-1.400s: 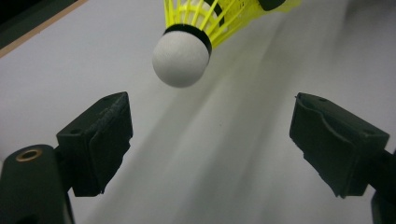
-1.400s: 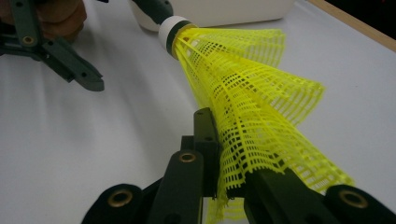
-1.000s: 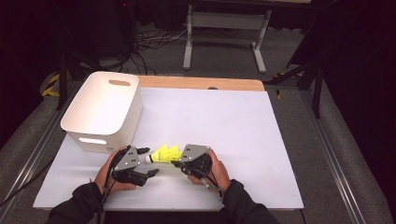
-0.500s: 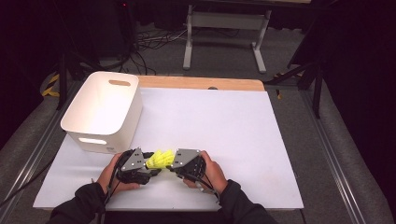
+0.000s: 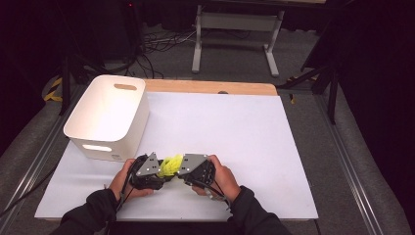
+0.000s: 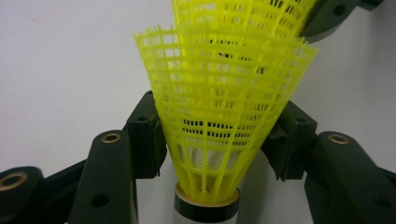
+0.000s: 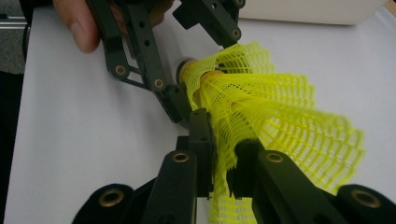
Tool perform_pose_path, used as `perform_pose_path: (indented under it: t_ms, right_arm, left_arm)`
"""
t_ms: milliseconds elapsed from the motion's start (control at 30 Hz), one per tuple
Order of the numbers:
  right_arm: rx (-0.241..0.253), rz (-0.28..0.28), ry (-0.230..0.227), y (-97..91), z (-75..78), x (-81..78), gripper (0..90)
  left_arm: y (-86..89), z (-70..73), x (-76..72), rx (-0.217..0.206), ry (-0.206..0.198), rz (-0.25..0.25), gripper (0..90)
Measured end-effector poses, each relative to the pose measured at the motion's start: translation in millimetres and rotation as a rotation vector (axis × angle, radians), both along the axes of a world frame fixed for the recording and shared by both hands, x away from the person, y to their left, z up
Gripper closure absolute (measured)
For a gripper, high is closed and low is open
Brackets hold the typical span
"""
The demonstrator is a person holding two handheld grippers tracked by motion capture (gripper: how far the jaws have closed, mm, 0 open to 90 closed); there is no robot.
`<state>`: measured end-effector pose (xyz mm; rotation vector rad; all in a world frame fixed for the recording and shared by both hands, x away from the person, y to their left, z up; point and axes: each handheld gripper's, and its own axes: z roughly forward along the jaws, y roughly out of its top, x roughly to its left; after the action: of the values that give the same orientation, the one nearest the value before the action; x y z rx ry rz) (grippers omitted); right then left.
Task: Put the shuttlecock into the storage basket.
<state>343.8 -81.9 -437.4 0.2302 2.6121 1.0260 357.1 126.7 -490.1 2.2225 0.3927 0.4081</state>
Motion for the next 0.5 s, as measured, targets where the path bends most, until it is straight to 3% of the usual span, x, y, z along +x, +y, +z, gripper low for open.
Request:
perform_pose_path:
  t_ms: [200,300,500]
  right_arm:
    - [0.021,0.009,0.018,-0.4,10.3,0.5,79.0]
    - [0.023,0.024,0.023,2.7,14.8,-0.7,75.2]
    - [0.024,0.019,-0.002,8.6,23.2,-5.1,64.1]
  left_arm:
    - [-5.9,2.5,0.5,-0.018,-0.017,0.004,46.6]
    - [-6.7,4.1,-0.3,-0.024,-0.047,0.002,47.2]
    - [-0.8,7.4,-1.3,-0.095,-0.066,0.016,50.1]
